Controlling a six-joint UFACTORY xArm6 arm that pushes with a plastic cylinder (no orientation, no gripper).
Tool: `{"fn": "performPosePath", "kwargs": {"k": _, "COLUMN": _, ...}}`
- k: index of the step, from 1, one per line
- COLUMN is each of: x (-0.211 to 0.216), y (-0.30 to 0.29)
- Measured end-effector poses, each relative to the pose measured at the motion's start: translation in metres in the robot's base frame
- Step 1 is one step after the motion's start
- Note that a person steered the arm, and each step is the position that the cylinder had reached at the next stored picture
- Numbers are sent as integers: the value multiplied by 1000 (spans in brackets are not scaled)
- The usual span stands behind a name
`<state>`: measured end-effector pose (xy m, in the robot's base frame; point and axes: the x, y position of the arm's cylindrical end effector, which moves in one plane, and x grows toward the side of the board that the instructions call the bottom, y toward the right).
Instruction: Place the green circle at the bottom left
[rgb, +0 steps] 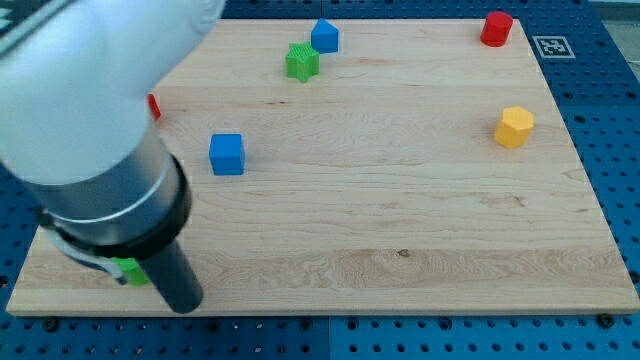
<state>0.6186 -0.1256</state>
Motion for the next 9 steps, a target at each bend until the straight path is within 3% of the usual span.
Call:
{"fn": "performPosePath", "kwargs": {"k": 3, "x": -28, "y": -33}}
{"fn": "performPosePath", "kwargs": {"k": 9, "x": -49, "y": -33}}
